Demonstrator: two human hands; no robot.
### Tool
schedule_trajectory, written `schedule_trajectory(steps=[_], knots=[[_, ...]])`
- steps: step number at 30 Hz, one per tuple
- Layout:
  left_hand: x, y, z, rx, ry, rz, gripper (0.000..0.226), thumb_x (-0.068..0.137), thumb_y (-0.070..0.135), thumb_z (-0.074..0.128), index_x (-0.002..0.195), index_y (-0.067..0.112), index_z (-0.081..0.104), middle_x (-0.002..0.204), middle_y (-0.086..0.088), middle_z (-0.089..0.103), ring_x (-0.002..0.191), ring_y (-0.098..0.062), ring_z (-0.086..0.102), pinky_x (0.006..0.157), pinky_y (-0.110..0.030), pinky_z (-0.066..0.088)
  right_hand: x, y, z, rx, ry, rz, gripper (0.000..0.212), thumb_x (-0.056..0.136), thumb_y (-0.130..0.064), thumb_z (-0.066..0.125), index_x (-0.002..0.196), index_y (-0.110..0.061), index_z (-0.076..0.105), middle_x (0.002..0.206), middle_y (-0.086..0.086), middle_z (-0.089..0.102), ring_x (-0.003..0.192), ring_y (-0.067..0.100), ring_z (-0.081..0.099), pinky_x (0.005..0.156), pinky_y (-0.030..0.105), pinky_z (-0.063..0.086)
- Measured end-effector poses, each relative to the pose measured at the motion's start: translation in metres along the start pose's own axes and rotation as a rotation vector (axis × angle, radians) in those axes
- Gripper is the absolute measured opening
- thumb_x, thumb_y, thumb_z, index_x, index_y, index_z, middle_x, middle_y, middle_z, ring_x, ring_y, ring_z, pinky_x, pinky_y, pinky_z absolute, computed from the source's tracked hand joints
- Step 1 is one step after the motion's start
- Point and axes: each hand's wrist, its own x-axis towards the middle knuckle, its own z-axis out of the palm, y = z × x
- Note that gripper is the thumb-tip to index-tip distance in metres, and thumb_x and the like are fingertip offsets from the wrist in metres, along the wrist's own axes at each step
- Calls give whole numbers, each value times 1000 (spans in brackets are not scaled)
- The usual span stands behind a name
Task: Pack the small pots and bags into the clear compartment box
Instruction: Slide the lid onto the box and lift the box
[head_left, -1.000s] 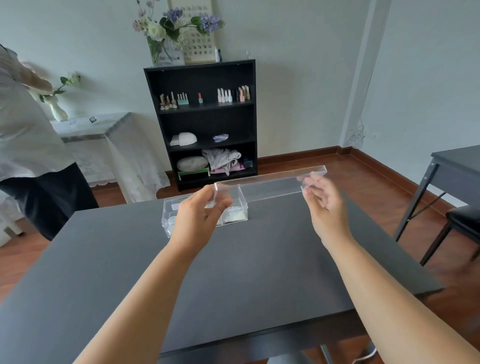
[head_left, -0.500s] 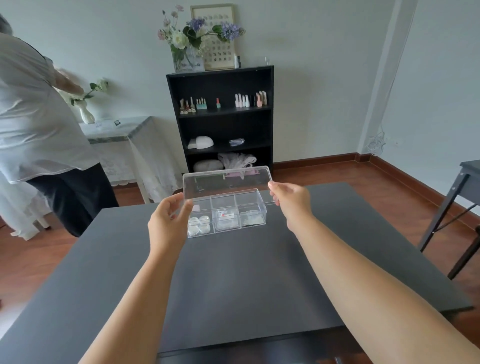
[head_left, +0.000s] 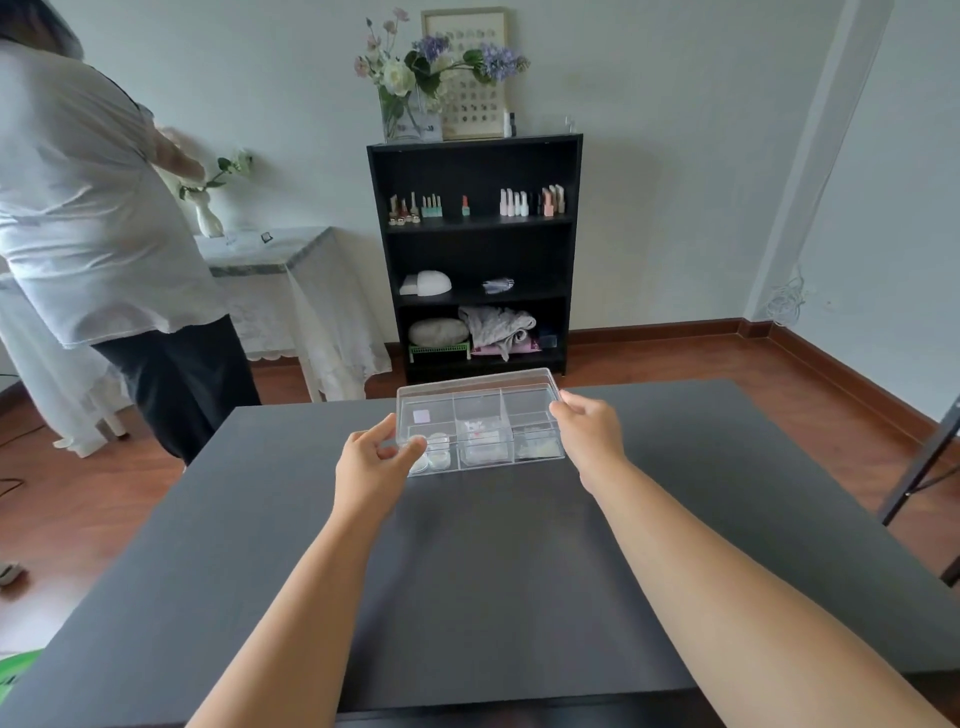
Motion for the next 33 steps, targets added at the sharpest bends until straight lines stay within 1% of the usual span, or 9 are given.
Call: schedule_trajectory(steps=[2,4,9,15,21,24,28,30,33], knots=[[3,-3,1,-5,-10,-13,50,83,44,69,131,32,59,102,-7,68,100,-29,63,85,-40,51,1,2,1,-28,-1,-4,43,92,-21,55,134,-14,58,136,0,60,91,6,52,63,12,36],[5,-7,3,5,-12,-15,52,83,46,69,132,31,58,107,-8,67,96,-24,64,80,-35,51,2,3,1,-40,-6,-5,43,91,-22,56,134,-14,59,136,0,60,95,7,53,70,17,39],[7,-15,4,-10,22,-32,65,82,46,72,140,25,50,120,0,62,100,-12,63,95,-33,48,-2,8,2,-58,-12,-17,45,90,-26,57,133,-15,60,134,-1,61,81,0,53,67,14,39],[10,-14,8,16,33,-4,63,83,45,70,139,26,50,117,1,60,98,-8,60,87,-24,42,-5,12,-1,-34,8,5,42,88,-27,58,128,-15,64,133,-2,62,117,15,56,89,26,41],[14,-10,7,46,17,12,61,84,45,69,139,25,51,118,-3,56,91,-9,57,83,-26,44,-7,13,-4,-101,-7,15,42,89,-29,57,128,-16,64,134,-2,61,121,18,56,95,30,43],[13,-3,10,226,85,121,58,89,46,61,141,27,46,132,2,48,118,-19,46,97,-32,36,-9,9,-3,-273,72,-185,44,95,-29,54,136,-14,55,134,8,53,121,22,50,98,32,38],[16,23,17,526,152,461,53,96,43,45,145,23,41,148,4,42,139,-24,29,113,-44,22,-12,-12,7,-599,131,-642,44,97,-23,50,141,-13,50,148,10,43,135,28,37,110,41,29],[21,33,26,658,57,508,52,100,40,37,148,21,37,154,2,36,145,-25,19,117,-45,11,-13,-14,15,-741,38,-708,44,99,-23,46,141,-13,49,152,10,39,140,30,31,113,44,25],[26,35,37,801,-79,468,51,102,39,26,150,20,31,157,3,30,147,-26,11,117,-46,3,-10,-4,23,-932,-93,-631,44,102,-30,36,143,-17,46,155,8,35,144,29,24,117,42,19]])
